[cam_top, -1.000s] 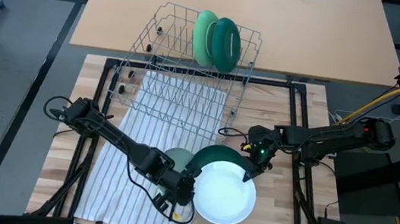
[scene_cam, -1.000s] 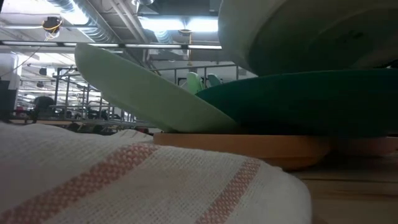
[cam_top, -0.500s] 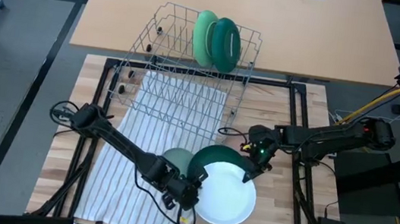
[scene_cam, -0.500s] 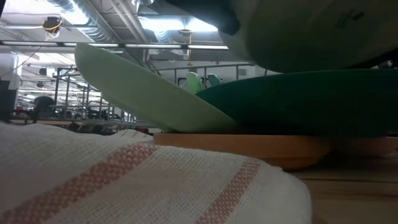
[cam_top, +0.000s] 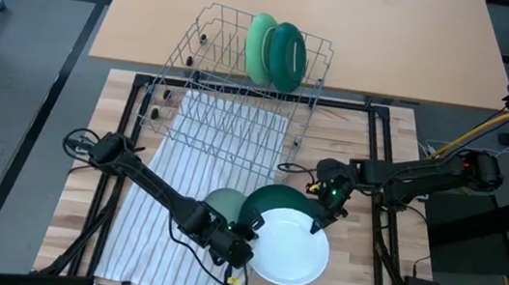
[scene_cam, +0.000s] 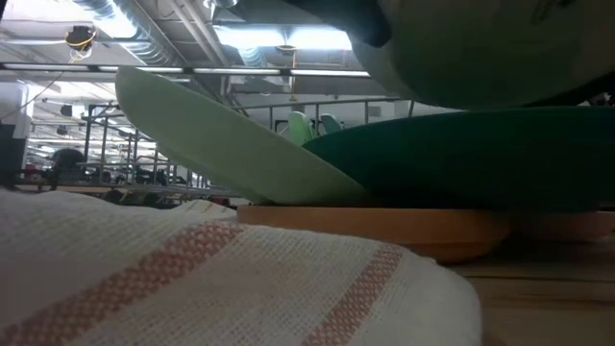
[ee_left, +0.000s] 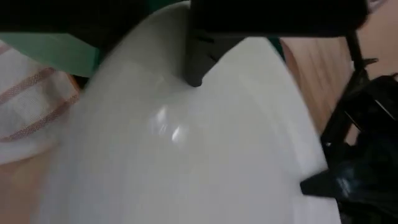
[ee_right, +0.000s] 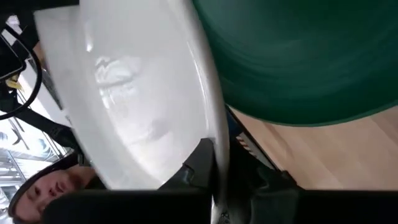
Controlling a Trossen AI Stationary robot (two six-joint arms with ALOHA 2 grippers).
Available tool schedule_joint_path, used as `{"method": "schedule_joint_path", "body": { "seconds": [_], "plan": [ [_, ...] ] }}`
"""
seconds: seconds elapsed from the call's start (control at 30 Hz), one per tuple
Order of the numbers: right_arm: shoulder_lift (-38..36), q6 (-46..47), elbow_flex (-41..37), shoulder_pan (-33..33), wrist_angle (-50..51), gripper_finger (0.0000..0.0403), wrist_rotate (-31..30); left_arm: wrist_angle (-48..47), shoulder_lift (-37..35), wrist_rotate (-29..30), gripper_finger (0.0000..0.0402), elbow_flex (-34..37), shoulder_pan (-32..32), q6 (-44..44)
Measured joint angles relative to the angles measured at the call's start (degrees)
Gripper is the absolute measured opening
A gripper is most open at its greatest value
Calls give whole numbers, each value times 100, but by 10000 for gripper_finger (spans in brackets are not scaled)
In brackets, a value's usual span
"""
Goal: Sort dishes
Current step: Put the white plate into the dishwasher rack
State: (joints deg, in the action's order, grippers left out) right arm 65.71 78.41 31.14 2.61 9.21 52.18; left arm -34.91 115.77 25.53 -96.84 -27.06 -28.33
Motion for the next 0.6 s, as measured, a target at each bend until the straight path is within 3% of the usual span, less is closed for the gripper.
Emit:
{"method": "schedule_joint_path", "body": {
  "seconds": [0.13, 0.33, 0.6],
  "plan": [
    [0, -25, 0, 0, 65, 49, -48, 48, -7, 38, 11, -4, -67, -253],
    [0, -44, 2, 0, 190, 83, -181, 19, -4, 129, 7, -4, -103, -285],
    [0, -90, 4, 0, 335, 84, -564, -62, -7, 116, 2, -2, -170, -88]
  ]
}}
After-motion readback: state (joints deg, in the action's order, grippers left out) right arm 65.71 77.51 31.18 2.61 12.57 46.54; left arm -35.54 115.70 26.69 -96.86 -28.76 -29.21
